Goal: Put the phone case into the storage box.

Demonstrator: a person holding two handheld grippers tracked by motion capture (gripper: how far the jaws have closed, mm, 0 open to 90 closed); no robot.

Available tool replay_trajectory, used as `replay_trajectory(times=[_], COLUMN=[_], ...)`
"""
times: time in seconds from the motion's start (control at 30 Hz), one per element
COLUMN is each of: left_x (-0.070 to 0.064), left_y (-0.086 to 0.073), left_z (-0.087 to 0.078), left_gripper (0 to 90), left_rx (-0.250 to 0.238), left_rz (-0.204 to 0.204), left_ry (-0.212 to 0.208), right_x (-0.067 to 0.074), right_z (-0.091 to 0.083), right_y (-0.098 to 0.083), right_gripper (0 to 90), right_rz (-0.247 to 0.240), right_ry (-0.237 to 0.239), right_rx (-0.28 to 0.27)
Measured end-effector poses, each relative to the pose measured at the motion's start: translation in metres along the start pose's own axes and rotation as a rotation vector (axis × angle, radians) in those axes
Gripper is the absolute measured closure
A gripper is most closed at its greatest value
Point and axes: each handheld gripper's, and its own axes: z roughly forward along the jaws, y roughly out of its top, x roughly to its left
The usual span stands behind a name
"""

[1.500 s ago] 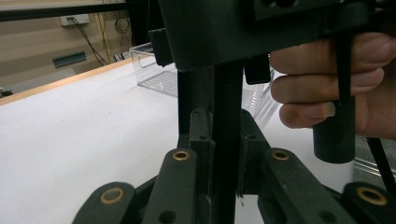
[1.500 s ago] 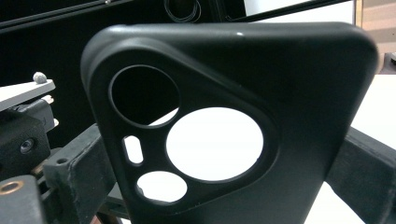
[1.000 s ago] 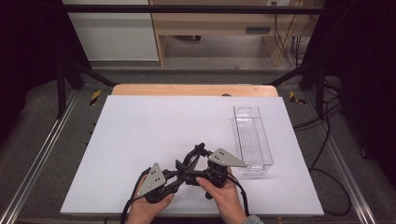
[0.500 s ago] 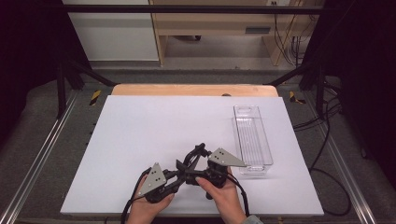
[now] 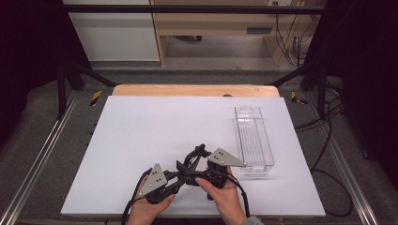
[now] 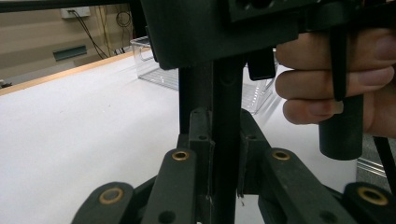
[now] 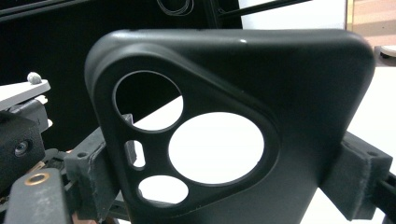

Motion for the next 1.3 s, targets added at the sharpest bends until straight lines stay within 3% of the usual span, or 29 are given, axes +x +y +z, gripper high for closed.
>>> replay_trajectory(times=[0.93, 1.3], left_x=[0.001, 0.001], left_y=[0.000, -0.001], left_z=[-0.001, 0.000], left_gripper=[78.6, 78.2], left_rx=[0.006, 0.013], left_rz=[-0.005, -0.004], left_ry=[0.002, 0.000], right_x=[-0.018, -0.023], right_z=[-0.009, -0.011], right_y=[0.003, 0.005], right_gripper=[13.6, 13.6], right_rz=[0.010, 0.011], right_ry=[-0.097, -0.110], right_rx=[-0.008, -0.013])
